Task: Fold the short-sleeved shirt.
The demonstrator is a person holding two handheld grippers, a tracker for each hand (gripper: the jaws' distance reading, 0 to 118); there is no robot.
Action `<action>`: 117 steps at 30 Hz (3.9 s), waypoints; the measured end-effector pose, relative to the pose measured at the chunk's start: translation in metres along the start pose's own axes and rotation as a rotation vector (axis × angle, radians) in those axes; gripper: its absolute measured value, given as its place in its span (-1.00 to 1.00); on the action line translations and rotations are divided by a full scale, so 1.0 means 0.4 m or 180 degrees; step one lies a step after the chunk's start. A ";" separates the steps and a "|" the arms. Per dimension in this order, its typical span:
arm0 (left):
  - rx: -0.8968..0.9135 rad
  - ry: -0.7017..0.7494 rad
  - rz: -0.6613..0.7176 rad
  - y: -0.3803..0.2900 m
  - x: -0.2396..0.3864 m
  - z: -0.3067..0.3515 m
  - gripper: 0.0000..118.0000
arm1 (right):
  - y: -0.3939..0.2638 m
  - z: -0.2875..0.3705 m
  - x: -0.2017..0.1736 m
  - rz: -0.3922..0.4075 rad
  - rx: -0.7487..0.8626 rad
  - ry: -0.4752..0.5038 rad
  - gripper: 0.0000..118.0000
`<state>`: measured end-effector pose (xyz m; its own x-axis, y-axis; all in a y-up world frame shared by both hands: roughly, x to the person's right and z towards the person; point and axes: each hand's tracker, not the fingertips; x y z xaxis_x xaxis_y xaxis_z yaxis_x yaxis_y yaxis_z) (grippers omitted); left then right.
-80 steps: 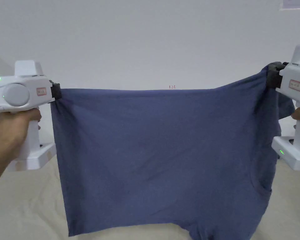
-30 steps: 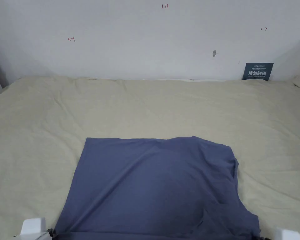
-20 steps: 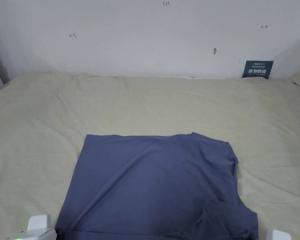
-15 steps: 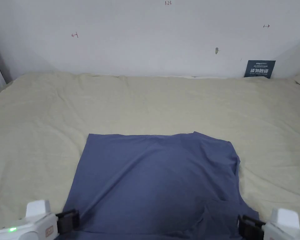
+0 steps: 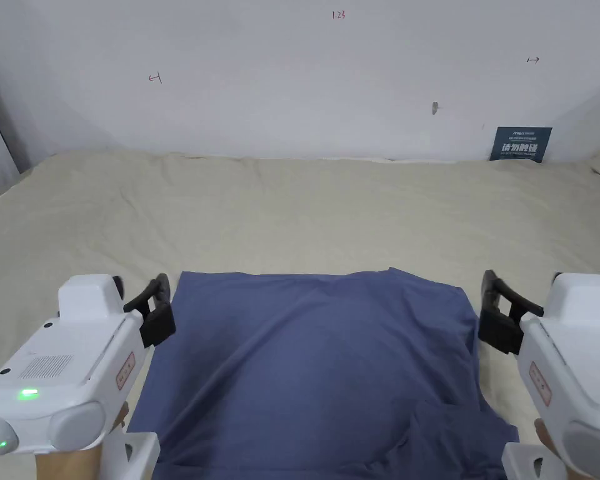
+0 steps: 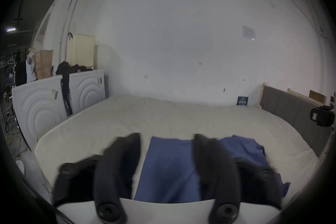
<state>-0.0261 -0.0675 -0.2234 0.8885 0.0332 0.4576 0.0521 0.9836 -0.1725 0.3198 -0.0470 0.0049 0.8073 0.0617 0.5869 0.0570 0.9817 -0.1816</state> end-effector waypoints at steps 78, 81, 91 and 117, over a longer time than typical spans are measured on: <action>-0.1999 0.0156 0.0258 -0.227 -0.180 -0.384 -0.97 | -0.264 -0.383 0.091 -0.0260 -0.1926 0.0185 -0.84; -0.2144 0.0151 0.0076 -0.245 -0.159 -0.476 -0.97 | -0.285 -0.478 0.088 -0.0253 -0.2080 0.0157 -0.84; -0.2679 0.0237 -0.0131 -0.378 -0.168 -0.661 -0.97 | -0.430 -0.689 0.082 -0.0299 -0.2615 0.0057 -0.84; -0.0093 -0.0065 -0.0162 0.047 0.023 -0.107 -0.37 | 0.046 -0.087 0.046 -0.0112 -0.0101 0.0179 0.12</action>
<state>0.0024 -0.0562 -0.2598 0.8750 -0.0127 0.4840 0.1105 0.9785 -0.1740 0.3561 -0.0340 -0.0153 0.8362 0.0160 0.5482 0.1038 0.9769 -0.1869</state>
